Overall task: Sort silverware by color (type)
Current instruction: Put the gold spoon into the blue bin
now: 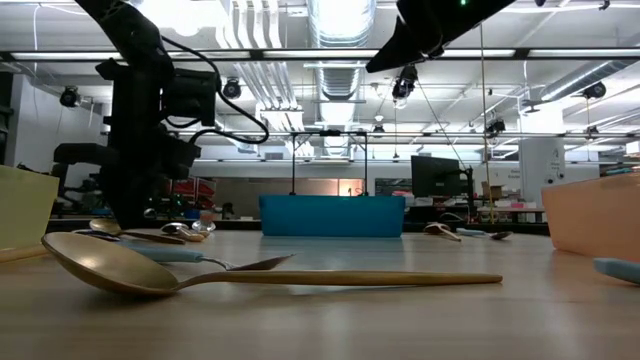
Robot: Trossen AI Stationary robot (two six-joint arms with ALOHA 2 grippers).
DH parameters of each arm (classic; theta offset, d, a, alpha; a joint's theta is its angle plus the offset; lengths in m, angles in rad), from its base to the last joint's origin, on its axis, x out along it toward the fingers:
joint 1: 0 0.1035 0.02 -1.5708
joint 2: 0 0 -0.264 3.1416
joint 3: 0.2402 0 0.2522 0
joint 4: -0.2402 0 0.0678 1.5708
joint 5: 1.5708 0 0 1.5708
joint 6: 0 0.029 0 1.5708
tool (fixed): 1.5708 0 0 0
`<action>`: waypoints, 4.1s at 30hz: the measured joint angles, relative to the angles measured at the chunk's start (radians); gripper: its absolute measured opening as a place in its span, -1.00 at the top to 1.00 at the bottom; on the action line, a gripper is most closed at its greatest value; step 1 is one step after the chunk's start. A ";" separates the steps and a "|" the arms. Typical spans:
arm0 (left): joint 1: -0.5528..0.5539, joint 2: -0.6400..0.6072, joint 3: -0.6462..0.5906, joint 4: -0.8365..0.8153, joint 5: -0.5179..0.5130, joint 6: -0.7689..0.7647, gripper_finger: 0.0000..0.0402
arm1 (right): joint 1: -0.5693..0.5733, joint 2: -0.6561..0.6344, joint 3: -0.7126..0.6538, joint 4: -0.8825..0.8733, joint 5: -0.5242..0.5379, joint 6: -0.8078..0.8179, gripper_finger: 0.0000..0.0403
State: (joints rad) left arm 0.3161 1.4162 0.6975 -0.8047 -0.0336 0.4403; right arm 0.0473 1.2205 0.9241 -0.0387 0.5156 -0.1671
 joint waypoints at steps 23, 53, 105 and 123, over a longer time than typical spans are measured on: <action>0.000 0.000 0.000 0.061 0.000 0.020 0.30 | -0.007 0.000 -0.002 -0.013 0.000 0.011 0.72; -0.002 0.116 0.008 0.070 0.031 0.022 0.35 | -0.007 0.000 -0.002 -0.016 0.000 0.010 0.72; -0.060 0.038 0.408 -0.106 0.015 0.023 1.00 | -0.007 -0.054 -0.003 -0.171 0.008 0.077 0.72; 0.018 0.242 0.795 0.001 -0.037 0.359 1.00 | -0.009 -0.243 -0.130 -0.108 0.001 0.083 0.72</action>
State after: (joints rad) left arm 0.3344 1.6581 1.4924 -0.8038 -0.0705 0.7990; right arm 0.0387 0.9773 0.7946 -0.1464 0.5171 -0.0840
